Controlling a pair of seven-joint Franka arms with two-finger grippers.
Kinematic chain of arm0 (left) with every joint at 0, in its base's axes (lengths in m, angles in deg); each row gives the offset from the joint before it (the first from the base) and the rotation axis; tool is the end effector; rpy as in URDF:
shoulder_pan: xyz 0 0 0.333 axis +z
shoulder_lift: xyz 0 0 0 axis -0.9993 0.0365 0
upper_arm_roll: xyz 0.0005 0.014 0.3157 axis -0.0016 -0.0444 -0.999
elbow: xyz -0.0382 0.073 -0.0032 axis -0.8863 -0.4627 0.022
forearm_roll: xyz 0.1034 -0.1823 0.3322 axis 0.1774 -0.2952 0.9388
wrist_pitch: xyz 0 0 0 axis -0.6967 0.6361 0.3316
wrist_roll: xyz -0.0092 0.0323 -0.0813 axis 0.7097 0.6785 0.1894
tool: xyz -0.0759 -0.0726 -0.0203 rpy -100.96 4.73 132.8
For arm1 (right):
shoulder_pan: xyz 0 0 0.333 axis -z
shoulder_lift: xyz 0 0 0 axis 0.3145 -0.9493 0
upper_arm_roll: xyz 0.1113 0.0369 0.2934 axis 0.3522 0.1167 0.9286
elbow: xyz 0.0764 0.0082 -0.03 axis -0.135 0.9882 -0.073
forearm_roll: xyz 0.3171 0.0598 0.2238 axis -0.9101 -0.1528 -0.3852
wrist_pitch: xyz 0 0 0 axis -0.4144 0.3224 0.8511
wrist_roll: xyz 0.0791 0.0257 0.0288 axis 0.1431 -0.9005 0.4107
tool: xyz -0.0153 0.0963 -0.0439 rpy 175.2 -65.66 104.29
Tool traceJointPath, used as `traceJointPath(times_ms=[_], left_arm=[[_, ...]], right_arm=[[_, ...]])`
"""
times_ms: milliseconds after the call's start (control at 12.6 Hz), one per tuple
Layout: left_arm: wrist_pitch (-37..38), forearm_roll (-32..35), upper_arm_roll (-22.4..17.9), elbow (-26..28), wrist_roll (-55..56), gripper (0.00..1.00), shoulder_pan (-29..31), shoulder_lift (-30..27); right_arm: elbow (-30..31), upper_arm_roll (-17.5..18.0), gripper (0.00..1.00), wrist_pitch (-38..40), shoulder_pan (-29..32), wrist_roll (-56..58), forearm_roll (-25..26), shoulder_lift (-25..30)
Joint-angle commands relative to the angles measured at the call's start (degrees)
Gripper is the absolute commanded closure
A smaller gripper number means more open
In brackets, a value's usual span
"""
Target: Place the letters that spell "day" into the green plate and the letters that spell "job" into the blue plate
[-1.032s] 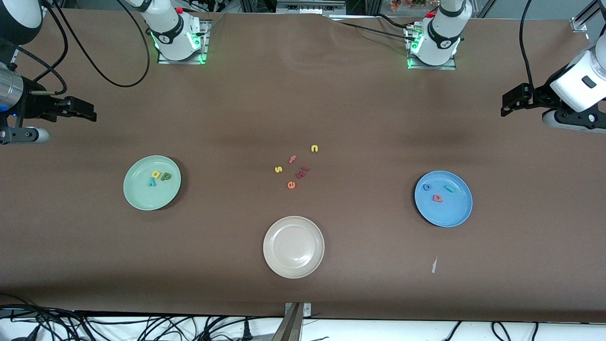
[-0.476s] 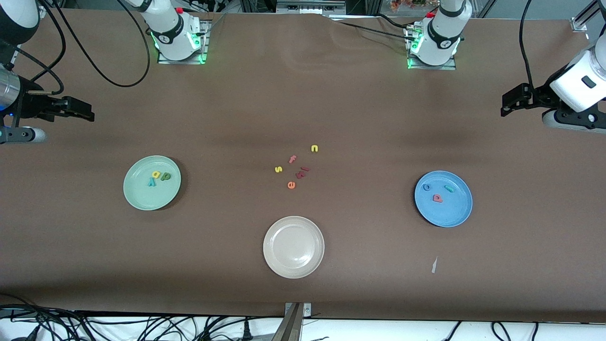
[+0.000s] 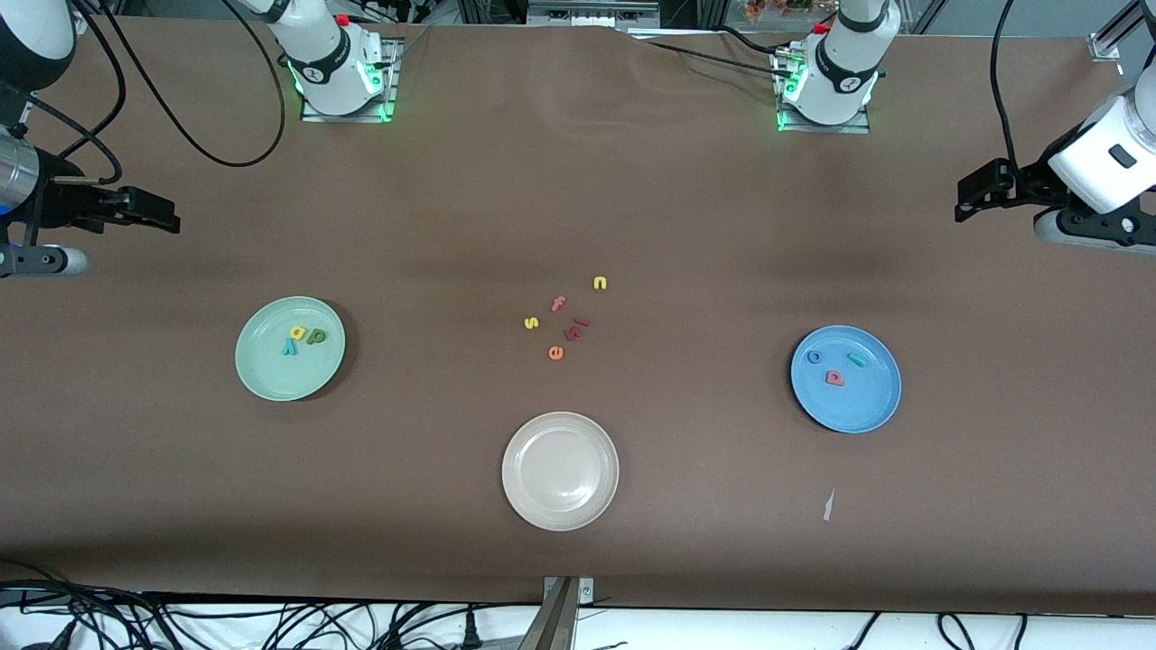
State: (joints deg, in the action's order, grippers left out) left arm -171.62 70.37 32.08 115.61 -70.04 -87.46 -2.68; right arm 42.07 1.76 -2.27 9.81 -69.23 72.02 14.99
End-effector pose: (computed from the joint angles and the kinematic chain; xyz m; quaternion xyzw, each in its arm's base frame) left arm 0.5464 -0.0193 0.5953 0.9972 -0.0569 -0.0488 0.0040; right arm 0.5740 -0.0059 0.5664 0.9953 0.0071 -0.0966 0.0093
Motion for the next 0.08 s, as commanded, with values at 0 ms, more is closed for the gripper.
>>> traceJointPath(times_ms=[0], left_arm=[[0.4, 1.3, 0.1, 0.0, 0.8, 0.0, -0.4, -0.7]], right_arm=[[-0.5, -0.3, 0.0, 0.6, -0.1, -0.8, 0.2, -0.1]])
